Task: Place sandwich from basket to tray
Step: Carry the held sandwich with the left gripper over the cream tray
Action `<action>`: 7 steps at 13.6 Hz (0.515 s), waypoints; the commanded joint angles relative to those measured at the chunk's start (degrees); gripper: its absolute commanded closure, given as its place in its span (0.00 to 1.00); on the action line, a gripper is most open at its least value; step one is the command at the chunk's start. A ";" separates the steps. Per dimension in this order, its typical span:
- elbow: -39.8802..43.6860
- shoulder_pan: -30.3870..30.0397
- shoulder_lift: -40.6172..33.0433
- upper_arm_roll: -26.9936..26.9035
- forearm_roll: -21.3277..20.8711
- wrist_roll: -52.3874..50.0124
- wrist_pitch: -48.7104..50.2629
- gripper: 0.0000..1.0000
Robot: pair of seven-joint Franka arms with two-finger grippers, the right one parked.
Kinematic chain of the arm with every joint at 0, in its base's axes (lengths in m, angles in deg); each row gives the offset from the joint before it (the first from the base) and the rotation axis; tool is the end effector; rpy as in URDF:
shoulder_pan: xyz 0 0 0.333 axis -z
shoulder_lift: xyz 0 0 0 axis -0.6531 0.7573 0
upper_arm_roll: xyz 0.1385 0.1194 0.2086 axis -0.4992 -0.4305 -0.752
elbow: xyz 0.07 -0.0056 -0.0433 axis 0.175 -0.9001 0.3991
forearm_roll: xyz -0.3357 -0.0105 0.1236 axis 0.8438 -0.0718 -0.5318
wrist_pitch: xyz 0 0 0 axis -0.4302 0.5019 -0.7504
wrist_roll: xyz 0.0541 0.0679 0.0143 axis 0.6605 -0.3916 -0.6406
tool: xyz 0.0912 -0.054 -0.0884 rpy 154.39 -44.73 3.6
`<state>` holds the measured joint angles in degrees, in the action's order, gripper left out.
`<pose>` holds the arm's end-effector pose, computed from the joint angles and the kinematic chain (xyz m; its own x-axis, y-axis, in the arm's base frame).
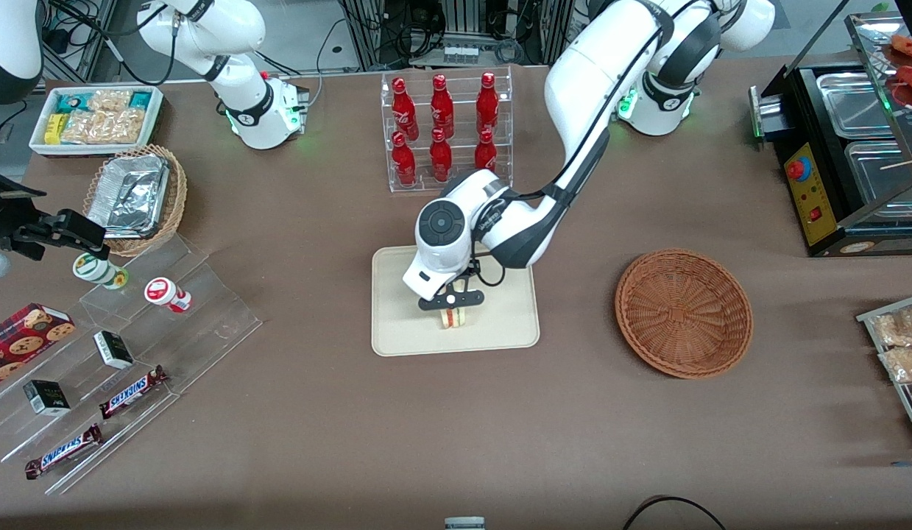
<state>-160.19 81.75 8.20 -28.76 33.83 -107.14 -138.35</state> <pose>0.4621 -0.5069 0.2076 0.9870 0.1036 -0.1225 0.1060 -0.9943 0.0131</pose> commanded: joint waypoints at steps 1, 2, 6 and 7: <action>2.71 1.04 1.10 -1.03 0.00 -1.08 2.10 1.00; 2.71 1.04 1.45 -1.03 0.00 -1.08 2.10 1.00; 2.62 1.13 1.98 -1.03 -0.18 -3.11 1.93 1.00; 2.62 1.13 2.15 -1.03 -0.18 -3.11 1.93 1.00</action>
<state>-159.77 81.88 9.20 -28.96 33.82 -108.73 -137.97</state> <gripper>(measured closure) 0.846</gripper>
